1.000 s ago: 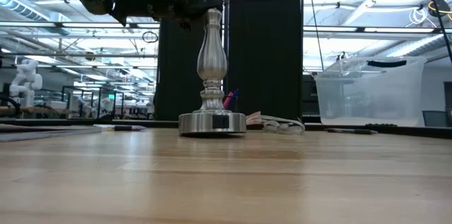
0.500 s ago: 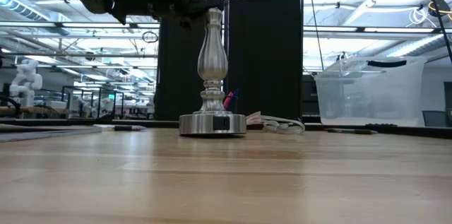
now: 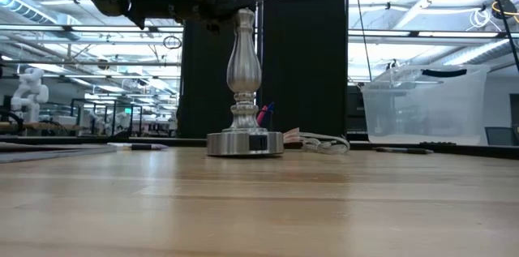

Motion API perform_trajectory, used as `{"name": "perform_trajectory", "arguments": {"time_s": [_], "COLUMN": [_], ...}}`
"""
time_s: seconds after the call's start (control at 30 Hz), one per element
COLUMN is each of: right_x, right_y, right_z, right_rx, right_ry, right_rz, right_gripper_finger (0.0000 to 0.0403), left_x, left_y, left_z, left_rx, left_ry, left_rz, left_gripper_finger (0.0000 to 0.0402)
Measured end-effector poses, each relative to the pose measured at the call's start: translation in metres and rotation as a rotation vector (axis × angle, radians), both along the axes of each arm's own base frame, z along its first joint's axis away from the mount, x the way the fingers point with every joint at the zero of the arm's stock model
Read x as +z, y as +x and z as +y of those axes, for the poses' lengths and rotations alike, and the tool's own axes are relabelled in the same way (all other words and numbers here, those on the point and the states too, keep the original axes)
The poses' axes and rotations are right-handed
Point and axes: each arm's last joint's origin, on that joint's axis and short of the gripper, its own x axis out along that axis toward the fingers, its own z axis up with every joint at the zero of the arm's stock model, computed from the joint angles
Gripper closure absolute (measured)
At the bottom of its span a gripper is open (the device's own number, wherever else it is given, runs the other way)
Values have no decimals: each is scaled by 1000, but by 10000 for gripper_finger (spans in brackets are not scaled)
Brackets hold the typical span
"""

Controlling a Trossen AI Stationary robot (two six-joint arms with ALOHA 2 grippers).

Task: Screw lightbulb
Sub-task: Remove the lightbulb from the desk lamp

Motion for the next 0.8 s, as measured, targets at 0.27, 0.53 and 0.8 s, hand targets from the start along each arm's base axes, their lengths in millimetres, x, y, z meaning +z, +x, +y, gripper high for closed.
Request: {"name": "perform_trajectory", "arguments": {"time_s": [0.27,0.53,0.8], "right_x": [3,10,9], "right_y": [-7,-19,-25], "right_z": [-22,-45,-71], "right_rx": [168,437,711], "right_ry": [14,44,53], "right_rz": [69,116,136], "right_gripper_finger": [143,143,143], "left_x": [0,0,1], "left_y": [0,-1,-2], "left_z": [0,0,-1], "left_rx": [-35,-86,-204], "left_ry": [20,36,34], "left_rz": [0,-4,-13], "left_gripper_finger": [328,328,328]}}
